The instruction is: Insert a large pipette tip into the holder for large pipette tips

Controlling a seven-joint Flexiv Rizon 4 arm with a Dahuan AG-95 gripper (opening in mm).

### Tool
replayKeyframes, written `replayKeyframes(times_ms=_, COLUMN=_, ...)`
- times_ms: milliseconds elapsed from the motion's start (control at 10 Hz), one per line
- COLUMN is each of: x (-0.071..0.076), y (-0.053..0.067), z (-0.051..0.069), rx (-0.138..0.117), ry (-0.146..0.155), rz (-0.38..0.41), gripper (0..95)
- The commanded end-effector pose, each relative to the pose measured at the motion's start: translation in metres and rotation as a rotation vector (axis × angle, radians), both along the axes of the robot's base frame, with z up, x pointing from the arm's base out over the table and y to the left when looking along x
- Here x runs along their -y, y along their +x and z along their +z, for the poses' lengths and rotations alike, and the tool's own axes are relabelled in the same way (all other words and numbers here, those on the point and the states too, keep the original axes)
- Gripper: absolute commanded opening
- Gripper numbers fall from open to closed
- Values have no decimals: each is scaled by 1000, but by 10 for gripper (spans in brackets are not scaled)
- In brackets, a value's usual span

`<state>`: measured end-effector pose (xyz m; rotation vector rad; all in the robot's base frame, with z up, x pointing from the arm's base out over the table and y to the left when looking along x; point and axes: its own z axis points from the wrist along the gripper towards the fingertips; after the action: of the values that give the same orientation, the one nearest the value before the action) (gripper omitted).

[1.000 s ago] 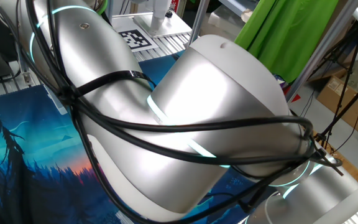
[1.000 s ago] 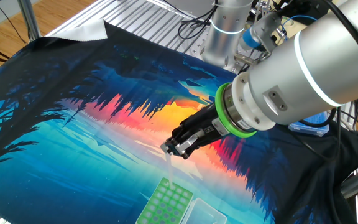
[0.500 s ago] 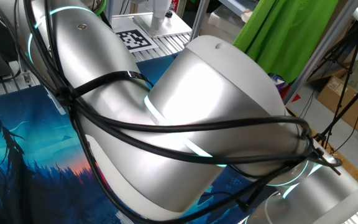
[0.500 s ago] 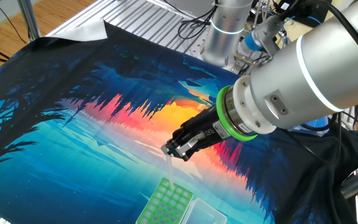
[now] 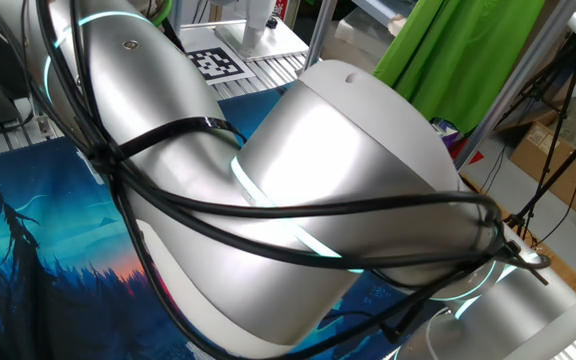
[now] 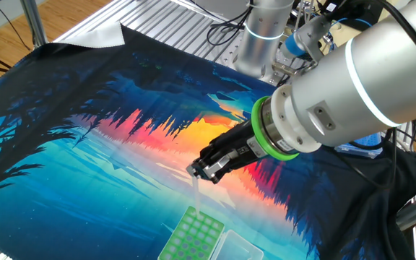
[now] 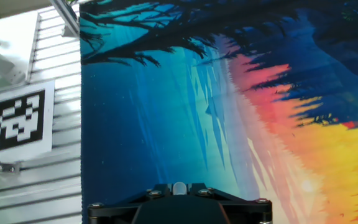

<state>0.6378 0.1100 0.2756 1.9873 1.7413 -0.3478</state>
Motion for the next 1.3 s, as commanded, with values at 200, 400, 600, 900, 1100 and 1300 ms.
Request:
replayKeyframes(times_ms=200, x=-1, y=0, z=-1, rx=-18, ry=-5, rz=-2, gripper=0)
replayKeyframes(times_ms=400, x=-2, y=0, z=-2, rx=-24, ry=-14, rz=5, gripper=0)
replayKeyframes(times_ms=600, x=-5, y=0, z=-6, rx=-29, ry=-30, rz=16, gripper=0)
replayKeyframes(times_ms=900, x=-6, y=0, z=-7, rx=-33, ry=-24, rz=24, gripper=0)
replayKeyframes(times_ms=1100, x=-8, y=-1, z=-9, rx=-28, ry=-11, rz=11, gripper=0)
replayKeyframes(times_ms=1300, x=-12, y=0, z=-15, rx=-19, ry=-16, rz=5, gripper=0)
